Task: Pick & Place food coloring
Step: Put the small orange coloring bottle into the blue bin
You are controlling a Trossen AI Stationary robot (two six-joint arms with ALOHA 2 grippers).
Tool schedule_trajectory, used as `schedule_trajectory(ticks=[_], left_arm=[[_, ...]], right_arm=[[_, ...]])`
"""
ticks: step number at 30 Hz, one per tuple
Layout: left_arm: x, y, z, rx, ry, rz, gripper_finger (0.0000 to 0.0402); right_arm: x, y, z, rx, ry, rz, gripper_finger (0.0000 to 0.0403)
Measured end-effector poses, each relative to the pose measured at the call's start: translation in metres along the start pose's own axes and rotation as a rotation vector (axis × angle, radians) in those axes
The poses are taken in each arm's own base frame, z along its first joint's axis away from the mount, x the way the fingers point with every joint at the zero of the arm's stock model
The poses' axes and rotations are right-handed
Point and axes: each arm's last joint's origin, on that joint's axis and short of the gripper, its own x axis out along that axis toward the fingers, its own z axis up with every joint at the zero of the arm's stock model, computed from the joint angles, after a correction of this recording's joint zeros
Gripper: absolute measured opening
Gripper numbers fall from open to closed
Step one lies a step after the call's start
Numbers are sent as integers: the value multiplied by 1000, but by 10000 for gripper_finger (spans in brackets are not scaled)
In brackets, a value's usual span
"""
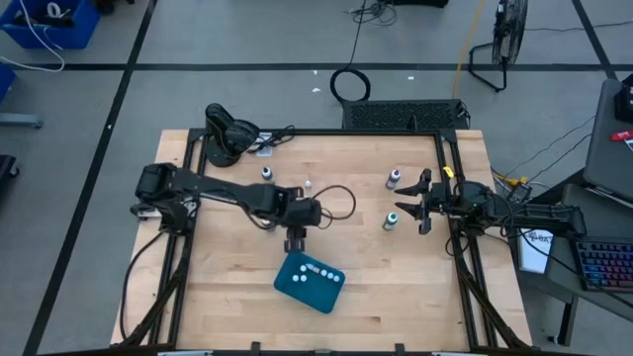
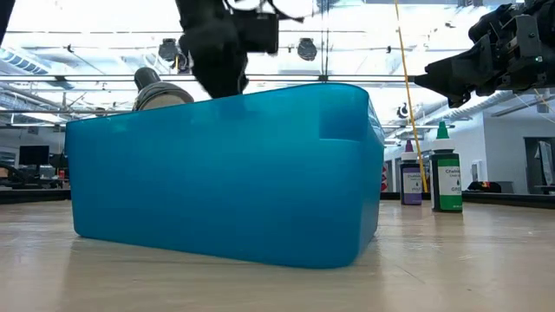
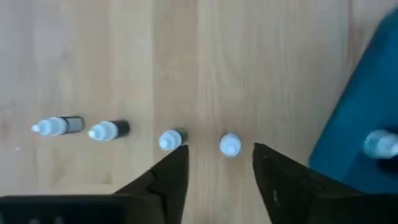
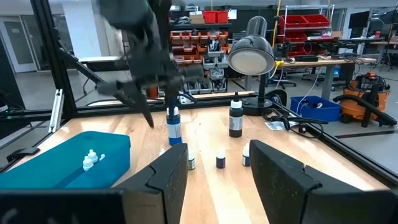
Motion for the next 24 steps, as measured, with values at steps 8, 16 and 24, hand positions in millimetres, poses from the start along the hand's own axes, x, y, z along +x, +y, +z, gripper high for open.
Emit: schedule_trajectory(ticks=[8,16,24], left_arm=[[25,-11,-1,189,62,-35,243],[53,-13,-3,206,132,-35,246],[75,-10,-7,200,194,-34,246]], right_arm=[[0,0,0,0,-1,0,160],[0,0,0,0,-1,0,160],[0,0,0,0,0,-1,160]])
